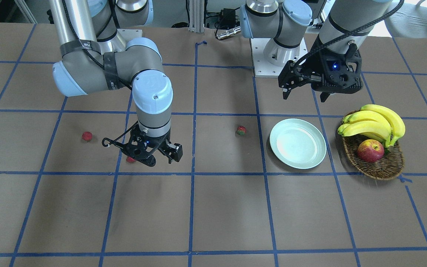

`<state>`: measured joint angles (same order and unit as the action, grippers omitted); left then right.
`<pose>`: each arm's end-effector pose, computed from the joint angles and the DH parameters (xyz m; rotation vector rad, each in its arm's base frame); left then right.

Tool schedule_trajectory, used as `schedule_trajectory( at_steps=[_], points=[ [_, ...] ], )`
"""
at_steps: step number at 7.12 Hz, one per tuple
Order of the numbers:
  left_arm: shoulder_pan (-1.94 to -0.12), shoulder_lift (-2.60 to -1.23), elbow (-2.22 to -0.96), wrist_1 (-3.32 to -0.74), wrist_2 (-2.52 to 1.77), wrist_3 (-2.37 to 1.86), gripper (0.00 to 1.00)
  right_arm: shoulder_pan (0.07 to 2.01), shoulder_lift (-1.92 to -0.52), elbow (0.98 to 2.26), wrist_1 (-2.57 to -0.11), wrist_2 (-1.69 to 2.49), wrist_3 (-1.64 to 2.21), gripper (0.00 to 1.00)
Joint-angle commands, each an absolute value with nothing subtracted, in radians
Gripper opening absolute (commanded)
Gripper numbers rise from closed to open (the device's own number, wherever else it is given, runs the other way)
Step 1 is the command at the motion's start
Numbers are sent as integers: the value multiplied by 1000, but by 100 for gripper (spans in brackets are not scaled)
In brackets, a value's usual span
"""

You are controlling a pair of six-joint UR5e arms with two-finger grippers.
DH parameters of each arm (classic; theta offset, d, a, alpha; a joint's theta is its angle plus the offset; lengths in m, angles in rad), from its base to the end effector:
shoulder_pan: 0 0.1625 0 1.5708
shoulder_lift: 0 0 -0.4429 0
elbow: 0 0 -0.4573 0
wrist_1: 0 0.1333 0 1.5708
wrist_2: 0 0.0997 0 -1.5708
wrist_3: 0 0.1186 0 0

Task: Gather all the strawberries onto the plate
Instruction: 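Carry the strawberry toward the plate and release it beside the plate, then return the right gripper and grasp the second strawberry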

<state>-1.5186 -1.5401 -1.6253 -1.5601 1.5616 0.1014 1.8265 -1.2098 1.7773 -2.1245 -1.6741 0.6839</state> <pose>-0.1059 -0.5480 0.4744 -0.0769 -3.1304 -0.0194 0.2790 -0.5887 0.2117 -0.6454 -2.9735 0.0525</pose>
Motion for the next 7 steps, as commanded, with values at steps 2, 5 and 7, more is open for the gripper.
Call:
schedule_trajectory(
  at_steps=[2,5,7],
  points=[
    [-1519,-1542,-1628,-1560,1562,103,100,1671,-1261,2022,-2423,-1683,466,100],
    [-1519,-1542,-1628,-1560,1562,101,100,1644,-1261,2097,-2511,-1576,450,100],
    [-1519,-1542,-1626,-1560,1562,101,100,1646,-1243,2100,-2513,-1575,449,96]
  ],
)
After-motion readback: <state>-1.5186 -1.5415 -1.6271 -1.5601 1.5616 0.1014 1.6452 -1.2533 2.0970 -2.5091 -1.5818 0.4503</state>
